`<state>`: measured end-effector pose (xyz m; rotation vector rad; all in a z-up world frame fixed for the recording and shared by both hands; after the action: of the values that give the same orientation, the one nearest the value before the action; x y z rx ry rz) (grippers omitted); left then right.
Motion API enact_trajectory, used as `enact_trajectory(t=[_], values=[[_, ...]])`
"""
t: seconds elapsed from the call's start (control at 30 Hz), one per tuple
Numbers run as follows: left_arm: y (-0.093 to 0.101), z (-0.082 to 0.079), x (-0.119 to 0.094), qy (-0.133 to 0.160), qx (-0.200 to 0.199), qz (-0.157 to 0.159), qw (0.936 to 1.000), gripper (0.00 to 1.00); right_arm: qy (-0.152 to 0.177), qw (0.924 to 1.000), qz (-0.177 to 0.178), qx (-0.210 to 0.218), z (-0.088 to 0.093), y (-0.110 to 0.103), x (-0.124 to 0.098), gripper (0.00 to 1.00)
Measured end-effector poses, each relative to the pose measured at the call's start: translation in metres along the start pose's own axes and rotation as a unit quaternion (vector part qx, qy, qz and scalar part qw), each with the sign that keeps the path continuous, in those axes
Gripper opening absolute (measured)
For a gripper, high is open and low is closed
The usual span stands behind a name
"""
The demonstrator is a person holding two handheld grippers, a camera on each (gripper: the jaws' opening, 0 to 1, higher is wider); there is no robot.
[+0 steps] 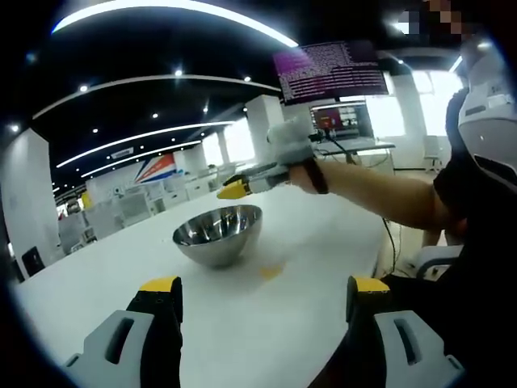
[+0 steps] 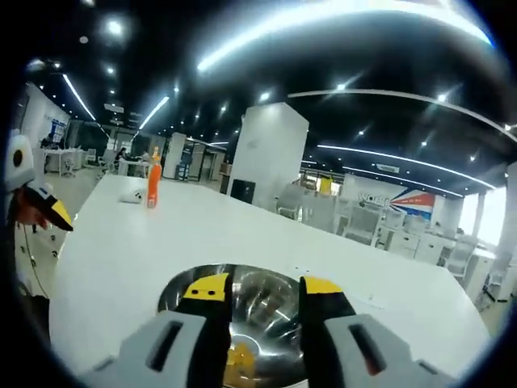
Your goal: Pick up the QQ candy scattered on the table and place it into the stainless steel bowl on the table
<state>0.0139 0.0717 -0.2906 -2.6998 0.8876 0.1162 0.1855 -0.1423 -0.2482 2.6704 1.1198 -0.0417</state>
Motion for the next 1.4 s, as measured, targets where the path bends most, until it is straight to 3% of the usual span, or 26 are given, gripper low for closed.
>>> enact_trajectory(t=[0.23,0.43,0.63,0.77,0.9,1.03,1.17,1.4], values=[[-0.001,0.000,0.000,-0.001,0.001,-0.001,1.0000,0.84,0.066,0.9970,-0.010,-0.041,-0.059,-0.026,-0.026,0.32],[0.000,0.000,0.001,-0.001,0.001,0.001,1.0000,0.84,0.128,0.9875,-0.019,-0.090,-0.111,-0.060,-0.062,0.32],[-0.001,-0.001,0.001,0.002,0.000,-0.001,1.0000,0.84,0.152,0.9806,-0.038,-0.118,-0.127,-0.095,-0.094,0.32],[-0.001,-0.001,0.002,0.002,-0.001,-0.001,1.0000,0.84,0.158,0.9792,-0.047,-0.119,-0.120,-0.114,-0.106,0.32],[0.000,-0.002,0.002,0.004,-0.002,0.001,1.0000,0.84,0.140,0.9824,-0.062,-0.107,-0.098,-0.131,-0.107,0.32],[0.001,-0.002,0.003,0.003,0.000,0.000,1.0000,0.84,0.104,0.9871,-0.074,-0.097,-0.066,-0.139,-0.102,0.32],[0.003,-0.002,0.002,0.004,-0.001,0.003,1.0000,0.84,0.066,0.9932,-0.079,-0.054,-0.029,-0.139,-0.094,0.32],[0.004,-0.002,0.002,0.003,0.000,0.003,1.0000,0.84,0.013,0.9951,-0.094,-0.026,0.024,-0.150,-0.078,0.32]])
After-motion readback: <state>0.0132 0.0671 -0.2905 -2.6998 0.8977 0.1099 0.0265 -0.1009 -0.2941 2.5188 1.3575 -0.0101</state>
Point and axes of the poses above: the point that each gripper's makers call its tool centre point, and the gripper's own axes: x roughly forward along the fingers, y roughly to its right, z roughly out of its underside, the point moved 5 cm from there along -x, roughly backward along the fingers, and after that the axes turned 15 degrees about -z, right-handed, at the moved point
